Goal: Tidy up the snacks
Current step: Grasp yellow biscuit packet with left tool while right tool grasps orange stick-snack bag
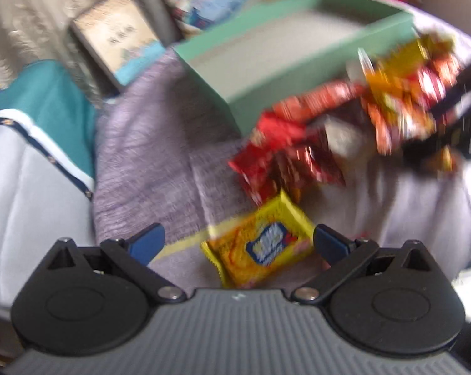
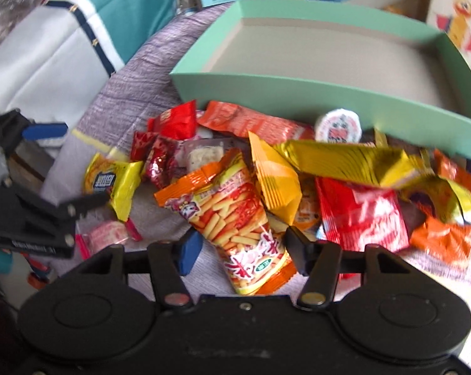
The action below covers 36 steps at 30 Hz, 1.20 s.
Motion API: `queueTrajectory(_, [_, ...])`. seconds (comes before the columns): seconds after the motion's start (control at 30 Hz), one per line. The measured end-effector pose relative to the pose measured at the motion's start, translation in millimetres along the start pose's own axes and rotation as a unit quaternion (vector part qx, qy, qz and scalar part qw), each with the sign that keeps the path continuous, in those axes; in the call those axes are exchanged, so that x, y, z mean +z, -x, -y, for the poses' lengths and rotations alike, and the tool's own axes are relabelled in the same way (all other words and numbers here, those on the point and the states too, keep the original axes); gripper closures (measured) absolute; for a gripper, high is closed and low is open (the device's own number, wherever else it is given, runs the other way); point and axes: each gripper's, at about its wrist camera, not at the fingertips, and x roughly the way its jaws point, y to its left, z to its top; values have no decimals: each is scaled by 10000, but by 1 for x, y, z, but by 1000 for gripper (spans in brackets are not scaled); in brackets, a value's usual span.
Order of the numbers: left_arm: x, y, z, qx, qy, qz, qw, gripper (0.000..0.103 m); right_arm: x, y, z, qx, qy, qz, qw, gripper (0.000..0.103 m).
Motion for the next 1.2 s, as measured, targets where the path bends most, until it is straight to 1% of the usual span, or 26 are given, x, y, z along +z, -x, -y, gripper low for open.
queueTrajectory(0.07, [-4, -4, -9, -170, 58, -184, 9997, 1, 0, 0, 2, 15, -63, 2, 10000, 45])
queueTrajectory(0.17, [-19, -1, -24, -242, 185, -202, 9993, 5, 0, -1, 2, 32, -123, -3, 9999, 45])
queueTrajectory(0.27, [-28, -2, -35, -168, 273, -243, 9992, 16, 2, -2, 3, 86, -200, -15, 9998, 45])
queueTrajectory(0.3, [-27, -5, -36, -257, 285, -264, 9989, 20, 3, -2, 4, 114, -249, -17, 9996, 45])
queueTrajectory(0.33, [-26, -7, -37, -383, 252, -272, 9986, 20, 4, -3, 6, 162, -328, -27, 9993, 45])
queueTrajectory(0.4, [-19, -15, -27, -610, -2, -256, 9978, 20, 5, -2, 10, 292, -522, -62, 9982, 45])
queueTrajectory(0.43, [-15, -19, -20, -665, -190, -237, 9973, 19, 4, -1, 12, 363, -623, -88, 9974, 45])
queueTrajectory(0.5, [-6, -20, -8, -746, -543, -35, 9957, 19, 3, 2, 16, 492, -799, -139, 9955, 45])
queueTrajectory(0.53, [-2, -22, -3, -793, -687, 5, 9945, 20, 2, 3, 17, 528, -857, -157, 9948, 45])
queueTrajectory(0.57, [1, -23, 1, -869, -801, 39, 9930, 23, 1, 4, 18, 526, -874, -177, 9946, 45])
queueTrajectory(0.6, [4, -23, 3, -1015, -885, 68, 9909, 36, 0, 4, 18, 504, -865, -203, 9948, 45])
queueTrajectory(0.63, [6, -22, 5, -1154, -930, 63, 9889, 45, 0, 3, 18, 493, -855, -229, 9949, 45])
queueTrajectory(0.7, [6, -20, 8, -1244, -947, 18, 9877, 50, 0, 3, 19, 511, -878, -246, 9945, 44])
queueTrajectory(0.73, [4, -18, 9, -1301, -845, -21, 9879, 51, 2, 3, 17, 507, -859, -237, 9947, 43])
queueTrajectory(0.77, [3, -18, 7, -1368, -600, -101, 9887, 52, 2, 3, 16, 474, -803, -218, 9954, 43])
queueTrajectory(0.83, [-3, -17, 1, -1463, 77, -307, 9887, 53, 4, 0, 11, 385, -641, -194, 9970, 41])
queueTrajectory(0.9, [-10, -15, -2, -1407, 499, -440, 9878, 51, 4, -4, 8, 320, -515, -194, 9980, 34])
queueTrajectory(0.97, [-14, -14, -4, -1309, 631, -476, 9882, 44, 5, -8, 4, 233, -382, -195, 9988, 29])
queueTrajectory(1.0, [-16, -15, -6, -1266, 651, -506, 9885, 38, 5, -10, 2, 190, -317, -199, 9991, 30])
queueTrajectory(1.03, [-17, -16, -8, -1244, 671, -537, 9885, 35, 5, -11, 0, 154, -260, -189, 9994, 30])
queueTrajectory(1.07, [-18, -17, -9, -1278, 705, -565, 9877, 35, 4, -11, -2, 125, -192, -150, 9996, 30])
queueTrajectory(1.1, [-17, -18, -10, -1313, 728, -585, 9869, 39, 3, -10, -4, 98, -101, -100, 9999, 34])
queueTrajectory(1.13, [-14, -19, -11, -1378, 737, -574, 9860, 54, 3, -9, -7, 69, -11, -69, 10000, 36])
queueTrajectory(1.17, [-13, -17, -10, -1438, 753, -544, 9852, 55, 3, -8, -9, 87, 14, -40, 10000, 45])
queueTrajectory(1.2, [-10, -14, -8, -1400, 743, -544, 9859, 55, 4, -6, -9, 147, -19, -18, 9999, 55])
